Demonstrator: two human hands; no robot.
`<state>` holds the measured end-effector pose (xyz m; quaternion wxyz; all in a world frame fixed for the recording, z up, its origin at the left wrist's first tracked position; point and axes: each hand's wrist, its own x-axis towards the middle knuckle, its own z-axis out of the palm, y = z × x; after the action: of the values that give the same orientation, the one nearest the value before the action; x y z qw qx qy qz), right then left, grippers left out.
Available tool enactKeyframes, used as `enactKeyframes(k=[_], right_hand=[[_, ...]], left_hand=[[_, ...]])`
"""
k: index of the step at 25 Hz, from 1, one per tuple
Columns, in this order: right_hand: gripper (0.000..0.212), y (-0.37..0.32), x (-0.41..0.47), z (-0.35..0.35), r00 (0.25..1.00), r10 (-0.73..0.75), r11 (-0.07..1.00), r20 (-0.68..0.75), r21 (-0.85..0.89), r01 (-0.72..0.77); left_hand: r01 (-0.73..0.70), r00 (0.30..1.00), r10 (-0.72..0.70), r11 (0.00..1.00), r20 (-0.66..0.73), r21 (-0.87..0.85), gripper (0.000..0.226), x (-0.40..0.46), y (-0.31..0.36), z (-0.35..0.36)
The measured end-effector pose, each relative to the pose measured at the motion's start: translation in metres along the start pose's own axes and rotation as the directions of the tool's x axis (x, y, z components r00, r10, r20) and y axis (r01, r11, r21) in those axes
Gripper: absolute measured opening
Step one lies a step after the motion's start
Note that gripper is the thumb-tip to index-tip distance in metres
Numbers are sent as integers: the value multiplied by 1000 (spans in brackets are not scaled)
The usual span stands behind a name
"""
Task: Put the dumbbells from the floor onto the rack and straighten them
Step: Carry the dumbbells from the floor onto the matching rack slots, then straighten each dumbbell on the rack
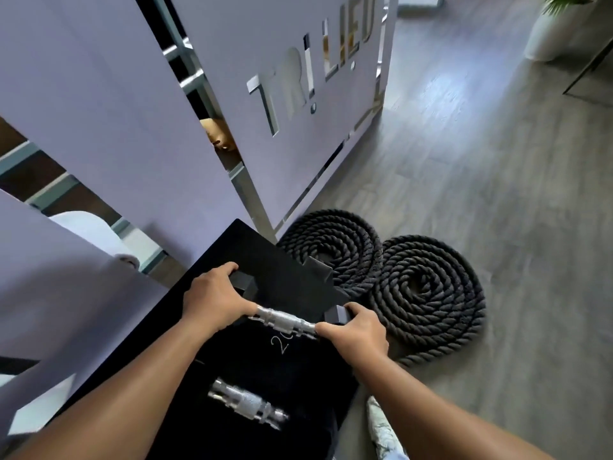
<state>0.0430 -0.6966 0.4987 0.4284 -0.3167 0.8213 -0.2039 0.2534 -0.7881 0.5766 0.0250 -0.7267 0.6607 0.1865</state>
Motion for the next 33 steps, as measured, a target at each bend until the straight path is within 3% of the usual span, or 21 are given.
enactKeyframes(k=[3,5,7,12,17,19,22,25,28,33], right_hand=[[53,-4,19,12,999,-23,980,46,-196,31],[47,-12,32,9,989,-87,936,120,-330,123],[53,-24,42,1,967,-145,887,210,-405,221],[75,-45,49,-14,896,-218,837,388,-397,376],[75,-84,33,-18,782,-394,733,483,-349,584],[68,-106,14,-12,699,-464,660,544,-314,683],[43,-138,-28,1,536,-586,569,607,-162,806],[79,-160,-77,15,385,-637,439,667,-97,893],[87,-164,-141,37,219,-593,291,775,-47,956],[86,-132,-265,81,32,-450,95,892,12,995]], left_hand=[[11,999,-13,998,33,56,98,16,-6,14],[21,999,-23,998,35,58,96,21,-3,18],[51,996,-54,997,72,51,97,17,1,20],[80,983,-65,994,172,-80,95,1,4,20],[168,985,-156,959,73,-229,83,-31,-10,2],[265,961,-276,929,-3,-259,79,-57,-25,-7],[383,904,-424,863,-58,-330,77,-105,-53,-19],[459,851,-520,806,-77,-375,75,-159,-82,-33],[521,765,-635,707,-105,-478,73,-234,-116,-46],[569,617,-777,548,-121,-614,72,-377,-165,-41]])
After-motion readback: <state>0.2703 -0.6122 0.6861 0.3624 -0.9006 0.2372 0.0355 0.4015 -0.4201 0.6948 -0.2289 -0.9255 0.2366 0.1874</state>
